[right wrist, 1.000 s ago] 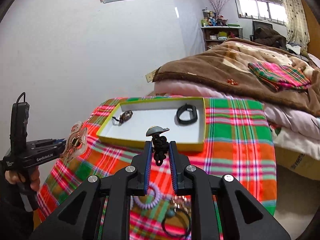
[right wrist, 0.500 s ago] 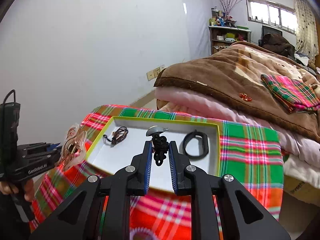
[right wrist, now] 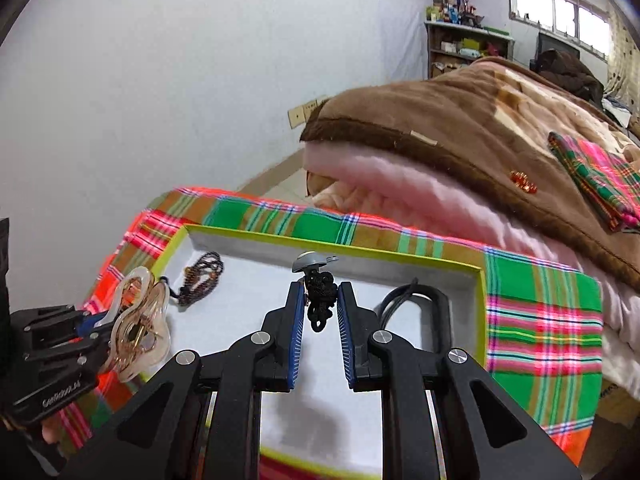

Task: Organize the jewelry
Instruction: 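Lift both held items and carry them over the white box, then lower the claw clip and keychain into the box and open both tools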

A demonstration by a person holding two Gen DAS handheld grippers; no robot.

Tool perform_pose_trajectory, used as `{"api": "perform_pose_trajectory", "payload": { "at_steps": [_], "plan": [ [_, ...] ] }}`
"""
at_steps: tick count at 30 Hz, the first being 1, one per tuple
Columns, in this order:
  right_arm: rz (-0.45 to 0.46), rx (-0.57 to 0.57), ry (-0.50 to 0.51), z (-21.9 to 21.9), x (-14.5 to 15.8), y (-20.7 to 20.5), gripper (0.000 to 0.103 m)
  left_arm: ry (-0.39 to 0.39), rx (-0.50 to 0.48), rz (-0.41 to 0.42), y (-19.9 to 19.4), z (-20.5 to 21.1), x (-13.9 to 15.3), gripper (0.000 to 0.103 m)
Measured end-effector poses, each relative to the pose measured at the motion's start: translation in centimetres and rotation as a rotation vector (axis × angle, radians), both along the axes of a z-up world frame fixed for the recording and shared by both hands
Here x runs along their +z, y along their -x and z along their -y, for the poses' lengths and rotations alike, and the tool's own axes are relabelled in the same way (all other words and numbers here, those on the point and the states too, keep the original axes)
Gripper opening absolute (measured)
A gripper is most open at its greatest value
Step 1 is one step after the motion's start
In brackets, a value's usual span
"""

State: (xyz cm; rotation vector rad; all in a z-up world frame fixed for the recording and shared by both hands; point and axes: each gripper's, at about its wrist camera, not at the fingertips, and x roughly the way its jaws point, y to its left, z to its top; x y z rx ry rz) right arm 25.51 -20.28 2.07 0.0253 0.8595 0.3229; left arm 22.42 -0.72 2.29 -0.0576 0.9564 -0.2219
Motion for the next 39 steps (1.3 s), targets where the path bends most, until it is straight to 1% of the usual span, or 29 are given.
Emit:
{"api": "perform_pose_trajectory", "payload": {
  "at_steps": [4, 10, 17, 27, 39],
  "plan": [
    [-0.031, 0.002, 0.014, -0.4, -1.5, -1.2, 0.017, 0.004, 0.003, 0.003, -0.4, -0.1, -0.2, 0.013],
    [-0.05, -0.005, 0.023, -0.5, -2.4, -2.2, 0.017, -0.003, 0.001, -0.001, -1.0, -0.1, -0.5, 0.013],
    [-0.049, -0.003, 0.06, -1.0, -3.0, -3.0, 0.017, -0.016, -0.001, -0.023, -1.5, 0.3, -1.5, 0.013],
    [-0.043, -0.011, 0.07, -1.0, -3.3, -3.5, 0.018, -0.039, 0.001, -0.048, -2.1, 0.6, -2.5, 0.013],
    [-0.051, -0.01, 0.071, -1.1, -3.7, -3.6, 0.018, -0.023, 0.005, -0.062, -2.3, 0.5, -2.9, 0.014]
  ]
}}
